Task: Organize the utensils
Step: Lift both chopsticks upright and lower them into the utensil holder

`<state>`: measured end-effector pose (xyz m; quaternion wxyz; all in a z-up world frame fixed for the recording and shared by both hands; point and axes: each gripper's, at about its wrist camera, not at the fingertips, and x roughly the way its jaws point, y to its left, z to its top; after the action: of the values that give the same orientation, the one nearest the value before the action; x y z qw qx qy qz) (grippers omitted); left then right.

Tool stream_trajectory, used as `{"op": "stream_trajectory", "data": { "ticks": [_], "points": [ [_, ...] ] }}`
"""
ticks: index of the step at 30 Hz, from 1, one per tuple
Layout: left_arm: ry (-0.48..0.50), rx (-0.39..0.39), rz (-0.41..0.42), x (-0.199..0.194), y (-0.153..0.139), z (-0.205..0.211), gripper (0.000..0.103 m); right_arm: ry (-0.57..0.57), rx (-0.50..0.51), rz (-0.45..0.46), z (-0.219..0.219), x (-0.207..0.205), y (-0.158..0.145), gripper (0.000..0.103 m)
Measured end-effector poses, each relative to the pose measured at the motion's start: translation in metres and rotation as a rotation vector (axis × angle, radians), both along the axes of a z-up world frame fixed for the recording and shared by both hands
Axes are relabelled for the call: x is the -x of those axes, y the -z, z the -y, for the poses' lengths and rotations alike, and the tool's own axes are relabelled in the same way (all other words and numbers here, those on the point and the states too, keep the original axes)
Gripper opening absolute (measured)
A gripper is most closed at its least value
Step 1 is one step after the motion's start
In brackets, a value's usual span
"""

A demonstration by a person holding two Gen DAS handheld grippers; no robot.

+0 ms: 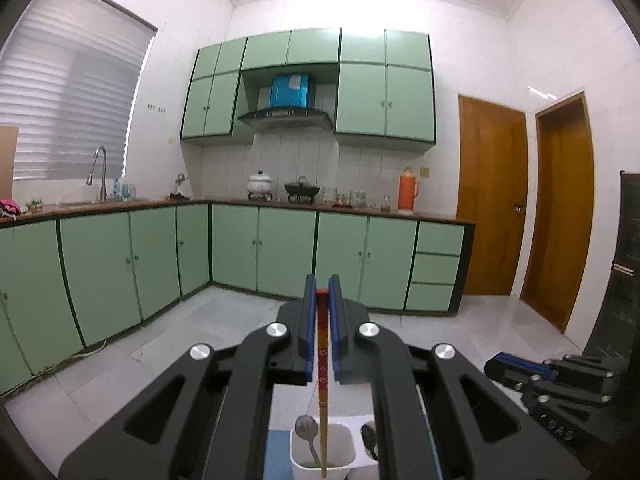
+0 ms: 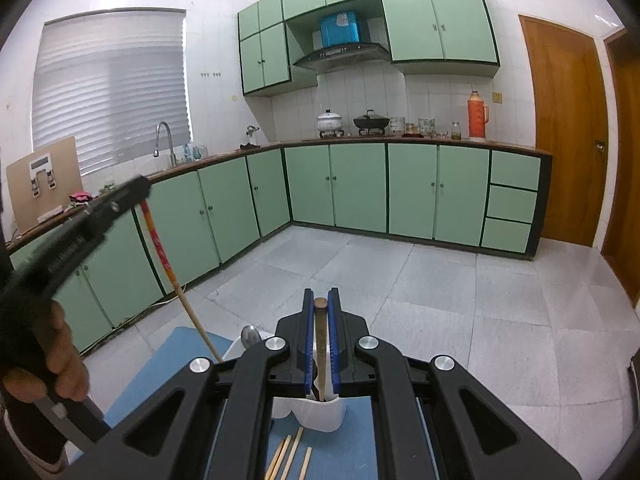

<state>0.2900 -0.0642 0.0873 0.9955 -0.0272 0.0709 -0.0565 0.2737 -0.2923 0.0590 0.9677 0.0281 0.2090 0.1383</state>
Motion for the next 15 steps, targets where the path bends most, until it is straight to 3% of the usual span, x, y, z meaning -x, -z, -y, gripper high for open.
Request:
{"op": "stream_trajectory", "data": {
  "ticks": [3, 6, 10, 15],
  "points": [
    [-0.004, 0.006, -0.039, -0.01, 0.011, -0.002, 0.005, 0.002, 0.006, -0.013, -0.001, -0.003, 0.006, 0.007],
    [0.017, 0.06, -0.042, -0.004, 0.008, -0.011, 0.005, -0.001, 0.008, -0.012, -0.001, -0.002, 0.008, 0.007],
    [0.042, 0.098, 0.034, 0.011, -0.018, -0.017, 0.005, 0.004, 0.007, -0.008, 0.003, -0.005, 0.006, 0.007],
    [0.021, 0.074, 0.133, 0.016, -0.044, -0.011, 0.005, 0.007, -0.002, -0.007, 0.004, -0.009, 0.006, 0.007]
  ]
}}
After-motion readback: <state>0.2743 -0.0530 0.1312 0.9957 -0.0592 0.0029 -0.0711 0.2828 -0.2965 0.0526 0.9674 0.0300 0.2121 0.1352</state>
